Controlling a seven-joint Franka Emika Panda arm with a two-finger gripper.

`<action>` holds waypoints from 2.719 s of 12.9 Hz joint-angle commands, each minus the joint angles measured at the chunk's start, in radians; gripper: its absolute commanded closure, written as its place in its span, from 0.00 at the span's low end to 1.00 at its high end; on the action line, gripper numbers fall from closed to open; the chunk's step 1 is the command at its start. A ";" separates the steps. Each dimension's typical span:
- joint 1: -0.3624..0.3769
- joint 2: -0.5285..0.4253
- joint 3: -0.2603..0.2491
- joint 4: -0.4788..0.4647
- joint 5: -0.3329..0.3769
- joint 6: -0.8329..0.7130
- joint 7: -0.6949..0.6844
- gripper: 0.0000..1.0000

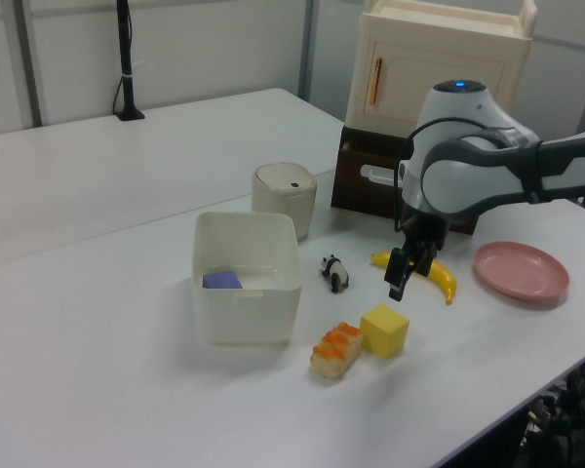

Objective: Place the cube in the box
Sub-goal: 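Move the open gripper over the yellow cube and lower it, then close the gripper on the yellow cube, then lift the yellow cube and carry it over the white box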

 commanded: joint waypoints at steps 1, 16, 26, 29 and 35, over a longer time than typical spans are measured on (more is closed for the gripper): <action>0.027 0.028 -0.011 -0.023 0.003 0.064 -0.020 0.00; 0.033 0.249 -0.011 0.032 -0.022 0.155 -0.018 0.03; 0.042 0.262 -0.009 0.055 -0.083 0.152 -0.013 0.61; 0.039 0.217 -0.009 0.135 -0.083 0.094 -0.004 0.61; 0.041 0.217 -0.008 0.377 -0.068 -0.046 0.198 0.58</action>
